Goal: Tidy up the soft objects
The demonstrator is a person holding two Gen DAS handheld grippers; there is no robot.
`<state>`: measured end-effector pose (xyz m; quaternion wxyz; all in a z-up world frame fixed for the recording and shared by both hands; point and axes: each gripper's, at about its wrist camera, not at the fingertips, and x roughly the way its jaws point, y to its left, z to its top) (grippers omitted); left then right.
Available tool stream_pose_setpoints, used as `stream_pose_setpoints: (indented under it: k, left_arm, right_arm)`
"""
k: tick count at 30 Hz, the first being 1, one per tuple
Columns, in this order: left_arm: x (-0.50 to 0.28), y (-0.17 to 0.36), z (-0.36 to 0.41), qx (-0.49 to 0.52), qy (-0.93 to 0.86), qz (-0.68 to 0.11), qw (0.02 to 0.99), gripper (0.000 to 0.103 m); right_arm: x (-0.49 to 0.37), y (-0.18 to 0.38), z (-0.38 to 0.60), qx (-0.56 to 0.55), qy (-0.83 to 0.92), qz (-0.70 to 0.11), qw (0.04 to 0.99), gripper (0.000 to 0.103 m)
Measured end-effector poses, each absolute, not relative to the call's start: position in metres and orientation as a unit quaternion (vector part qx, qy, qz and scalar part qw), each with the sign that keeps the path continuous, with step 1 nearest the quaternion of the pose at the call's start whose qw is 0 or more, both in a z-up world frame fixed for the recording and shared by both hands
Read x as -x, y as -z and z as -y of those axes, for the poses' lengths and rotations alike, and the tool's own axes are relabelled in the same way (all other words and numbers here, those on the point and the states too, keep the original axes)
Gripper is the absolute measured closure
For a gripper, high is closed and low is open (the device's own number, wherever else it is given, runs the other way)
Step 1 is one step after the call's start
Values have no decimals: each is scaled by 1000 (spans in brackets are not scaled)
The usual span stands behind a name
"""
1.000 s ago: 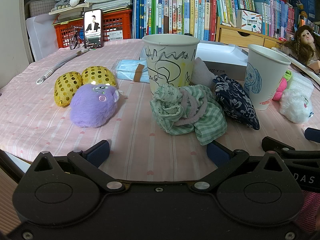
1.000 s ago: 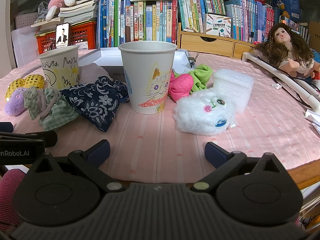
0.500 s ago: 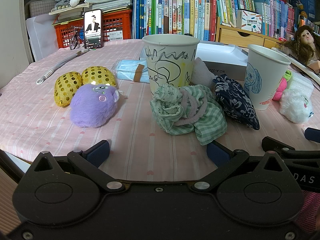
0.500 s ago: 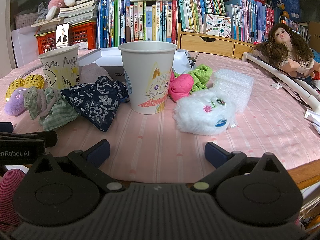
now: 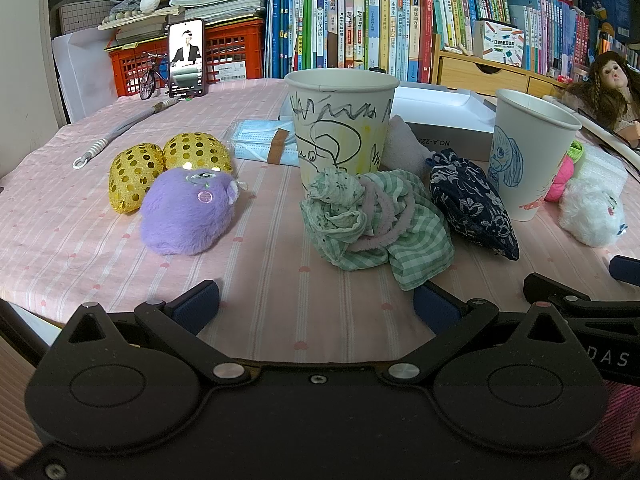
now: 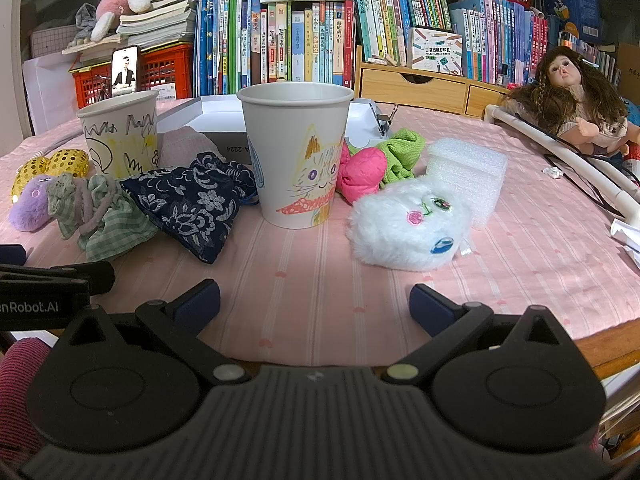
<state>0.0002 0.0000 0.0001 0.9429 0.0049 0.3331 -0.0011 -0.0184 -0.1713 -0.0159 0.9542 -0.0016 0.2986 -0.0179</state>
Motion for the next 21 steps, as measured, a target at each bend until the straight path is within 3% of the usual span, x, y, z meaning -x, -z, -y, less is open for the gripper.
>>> stream_pose_setpoints:
  k: [21]
  left_arm:
    - [3,0,-4,-4,5,-328,945,0]
  right_arm:
    - [19,16,171,1,21,-294,956,0]
